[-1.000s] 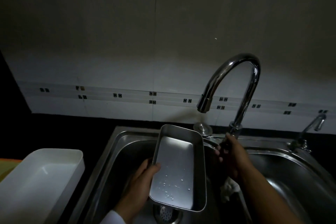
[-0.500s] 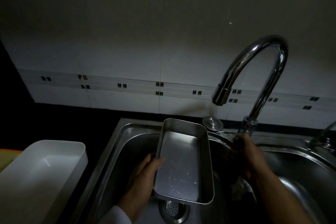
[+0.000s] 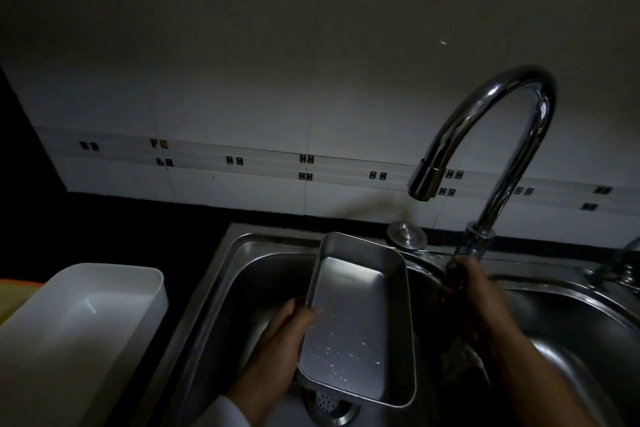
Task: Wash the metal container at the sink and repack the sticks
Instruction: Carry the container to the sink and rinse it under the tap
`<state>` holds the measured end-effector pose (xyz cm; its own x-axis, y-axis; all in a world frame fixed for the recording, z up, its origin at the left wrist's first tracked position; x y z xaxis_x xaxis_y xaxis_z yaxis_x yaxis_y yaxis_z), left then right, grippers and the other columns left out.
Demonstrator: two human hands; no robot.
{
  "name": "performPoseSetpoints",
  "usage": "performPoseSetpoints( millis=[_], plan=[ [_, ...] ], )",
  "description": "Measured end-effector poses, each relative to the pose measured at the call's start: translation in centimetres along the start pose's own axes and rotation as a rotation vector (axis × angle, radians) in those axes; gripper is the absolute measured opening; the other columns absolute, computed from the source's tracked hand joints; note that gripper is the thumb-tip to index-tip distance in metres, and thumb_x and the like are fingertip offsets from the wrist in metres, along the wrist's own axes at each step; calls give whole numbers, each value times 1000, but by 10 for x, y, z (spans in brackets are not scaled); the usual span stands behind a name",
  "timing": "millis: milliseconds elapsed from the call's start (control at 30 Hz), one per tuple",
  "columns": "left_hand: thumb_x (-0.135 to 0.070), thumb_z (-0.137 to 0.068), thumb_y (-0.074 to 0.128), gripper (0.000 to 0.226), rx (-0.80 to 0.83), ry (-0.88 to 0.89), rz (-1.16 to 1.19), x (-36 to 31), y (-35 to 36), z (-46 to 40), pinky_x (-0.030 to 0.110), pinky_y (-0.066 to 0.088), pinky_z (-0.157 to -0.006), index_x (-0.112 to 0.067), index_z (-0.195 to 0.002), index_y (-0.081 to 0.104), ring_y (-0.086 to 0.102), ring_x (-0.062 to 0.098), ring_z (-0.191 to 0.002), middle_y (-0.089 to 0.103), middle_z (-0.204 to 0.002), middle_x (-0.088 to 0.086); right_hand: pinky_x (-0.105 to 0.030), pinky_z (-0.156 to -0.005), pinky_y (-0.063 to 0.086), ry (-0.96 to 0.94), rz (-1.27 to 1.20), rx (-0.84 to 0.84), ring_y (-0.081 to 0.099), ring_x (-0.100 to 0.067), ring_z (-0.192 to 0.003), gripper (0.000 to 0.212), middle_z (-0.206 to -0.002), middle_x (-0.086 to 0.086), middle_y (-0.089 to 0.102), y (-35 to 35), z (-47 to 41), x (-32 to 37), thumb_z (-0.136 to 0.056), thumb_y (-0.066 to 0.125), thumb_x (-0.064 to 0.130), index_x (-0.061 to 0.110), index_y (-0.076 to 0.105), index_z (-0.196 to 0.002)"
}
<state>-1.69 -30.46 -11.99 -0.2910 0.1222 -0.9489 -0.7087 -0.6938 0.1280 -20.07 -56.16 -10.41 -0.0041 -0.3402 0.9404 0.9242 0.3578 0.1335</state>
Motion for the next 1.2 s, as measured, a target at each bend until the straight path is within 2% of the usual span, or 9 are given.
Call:
performPoseSetpoints(
  millis=[500,667,767,867,933,967,1033,1100,1200],
  plan=[
    [-23,-100,61,23,-40,-41,-4,0,-2,2,34,54,-81,-32,-100,82,78,7,-89,83,-98,-7,-37,-68,45,20,61,35,56,-24,-76,39,-84,-6,59,5,23,11,-95,52,55,17,61,-99],
    [-26,-99,65,16,-40,-32,-25,3,-2,-2,24,55,-75,-22,-106,79,78,7,-90,84,-99,-5,-34,-67,51,-173,853,-147,66,-27,-74,84,-79,-11,72,-23,52,30,-76,32,91,18,73,-83],
    [-48,-85,72,29,-43,11,-91,4,-4,-3,37,58,-94,-32,-109,78,77,13,-101,83,-105,-7,-28,-69,52,-54,1323,-6,68,-19,-83,72,-78,3,63,-40,56,18,-51,63,93,26,65,-76],
    [-59,-72,71,48,-23,53,-107,3,-5,-3,42,55,-102,-36,-113,75,76,13,-106,82,-108,-11,-27,-91,50,39,1553,134,66,-24,-107,100,-108,-3,61,-65,46,-3,-5,49,104,47,47,-86],
    [-49,-79,74,36,-18,59,-100,6,-7,-4,40,56,-100,-34,-111,77,77,12,-103,82,-106,-11,-26,-95,49,22,1561,151,64,-24,-115,69,-125,-10,63,-67,42,-8,-41,85,78,48,49,-92],
    [-44,-81,75,30,-4,50,-95,8,-8,-5,41,57,-99,-33,-109,77,77,14,-102,83,-106,-8,-25,-97,47,-8,1477,151,62,-22,-120,45,-129,-8,63,-62,52,-3,-72,84,56,41,56,-104],
    [-40,-76,77,33,25,32,-102,10,-9,-7,44,58,-95,-32,-108,77,79,19,-101,83,-107,-3,-21,-93,48,-53,1349,151,64,-18,-118,25,-111,-1,67,-52,65,7,-101,60,32,18,64,-121],
    [-33,-72,77,39,41,8,-110,13,-8,-8,41,60,-89,-27,-111,75,79,21,-100,83,-107,-1,-20,-68,50,-136,1190,95,65,-14,-81,18,-76,3,58,-35,74,21,-103,54,19,16,66,-90],
    [-20,-80,82,39,57,-7,-115,17,-6,-10,28,60,-77,-22,-118,71,80,17,-98,83,-108,0,-32,-62,49,-375,794,-113,62,-19,-65,14,-72,-2,66,-13,85,36,-97,63,26,21,61,-84]
  ],
)
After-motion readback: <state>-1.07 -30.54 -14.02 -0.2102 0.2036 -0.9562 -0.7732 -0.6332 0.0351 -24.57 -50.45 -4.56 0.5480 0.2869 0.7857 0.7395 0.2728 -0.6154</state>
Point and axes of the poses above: each hand's wrist, its own z-axis away from the middle knuckle, its own y-axis out of the palm, x = y × z, the point moved 5 cm from there along -z, towards the middle knuckle
